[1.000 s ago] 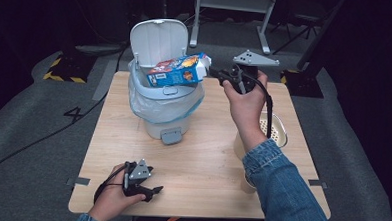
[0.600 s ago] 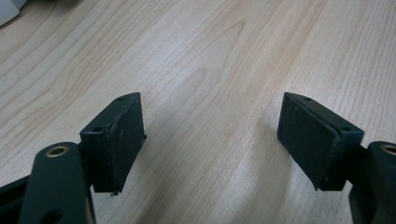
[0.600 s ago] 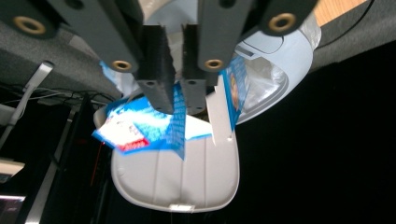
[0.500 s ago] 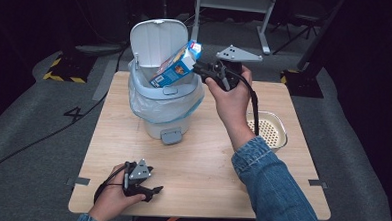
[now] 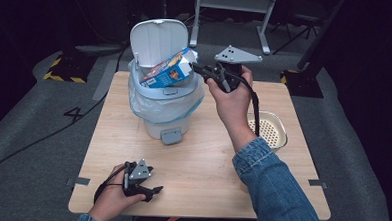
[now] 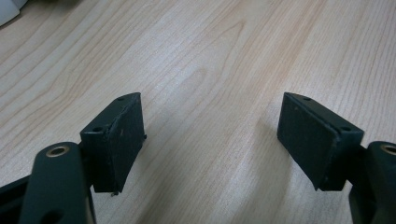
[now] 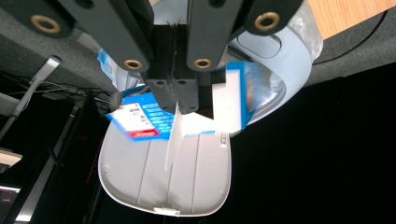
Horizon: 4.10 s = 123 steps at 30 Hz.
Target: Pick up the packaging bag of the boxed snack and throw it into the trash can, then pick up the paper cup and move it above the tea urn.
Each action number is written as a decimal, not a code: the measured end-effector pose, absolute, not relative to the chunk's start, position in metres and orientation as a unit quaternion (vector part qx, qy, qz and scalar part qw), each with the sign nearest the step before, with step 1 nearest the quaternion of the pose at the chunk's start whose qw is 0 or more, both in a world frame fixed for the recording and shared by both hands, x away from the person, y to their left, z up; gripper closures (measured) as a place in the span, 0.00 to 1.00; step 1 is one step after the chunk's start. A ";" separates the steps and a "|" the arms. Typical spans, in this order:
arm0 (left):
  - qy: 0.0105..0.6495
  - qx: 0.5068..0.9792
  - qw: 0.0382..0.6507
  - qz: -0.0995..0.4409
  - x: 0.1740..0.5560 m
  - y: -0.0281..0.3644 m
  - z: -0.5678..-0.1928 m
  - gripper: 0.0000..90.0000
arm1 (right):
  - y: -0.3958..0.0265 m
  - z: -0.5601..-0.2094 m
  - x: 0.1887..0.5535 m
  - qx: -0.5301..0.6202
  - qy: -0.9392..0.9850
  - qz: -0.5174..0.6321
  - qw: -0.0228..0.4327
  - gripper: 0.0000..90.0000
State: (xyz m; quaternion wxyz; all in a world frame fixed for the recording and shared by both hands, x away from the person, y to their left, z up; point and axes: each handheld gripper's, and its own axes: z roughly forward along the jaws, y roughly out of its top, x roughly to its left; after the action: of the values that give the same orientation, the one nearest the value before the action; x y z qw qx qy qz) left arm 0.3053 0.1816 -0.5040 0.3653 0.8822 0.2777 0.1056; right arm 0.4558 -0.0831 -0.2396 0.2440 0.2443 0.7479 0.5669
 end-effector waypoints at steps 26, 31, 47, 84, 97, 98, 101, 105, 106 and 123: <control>0.278 0.882 0.366 0.104 0.305 0.182 -0.504 0.26 | -0.122 -0.252 0.450 0.298 0.747 0.547 0.233 0.49; 0.279 0.882 0.366 0.102 0.305 0.182 -0.504 0.26 | -0.146 -0.252 0.443 0.299 0.753 0.539 0.231 0.47; 0.289 0.877 0.367 0.109 0.304 0.183 -0.504 0.32 | -0.221 -0.258 0.400 0.294 0.764 0.530 0.223 0.44; 0.307 0.869 0.373 0.103 0.301 0.188 -0.502 0.38 | -0.312 -0.351 0.317 0.313 0.806 0.469 0.181 0.30; 0.307 0.870 0.369 0.113 0.303 0.186 -0.504 0.33 | -0.344 -0.399 0.275 0.325 0.813 0.457 0.160 0.25; 0.307 0.871 0.367 0.113 0.302 0.185 -0.504 0.33 | -0.344 -0.399 0.275 0.325 0.813 0.457 0.160 0.25; 0.306 0.872 0.365 0.115 0.302 0.184 -0.504 0.32 | -0.346 -0.418 0.266 0.323 0.815 0.456 0.151 0.23; 0.306 0.872 0.365 0.115 0.302 0.184 -0.504 0.32 | -0.346 -0.433 0.263 0.322 0.816 0.457 0.148 0.23; 0.307 0.871 0.365 0.115 0.302 0.184 -0.504 0.31 | -0.346 -0.438 0.262 0.322 0.815 0.460 0.144 0.23; 0.306 0.872 0.365 0.115 0.303 0.183 -0.504 0.31 | -0.314 -0.497 0.282 0.323 0.819 0.456 0.133 0.23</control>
State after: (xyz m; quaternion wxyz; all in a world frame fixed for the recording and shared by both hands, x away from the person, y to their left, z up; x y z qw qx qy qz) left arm 0.3028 0.1834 -0.5038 0.3649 0.8716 0.3064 0.1150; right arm 0.2816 -0.3142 -0.4967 0.1327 0.3229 0.8186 0.4560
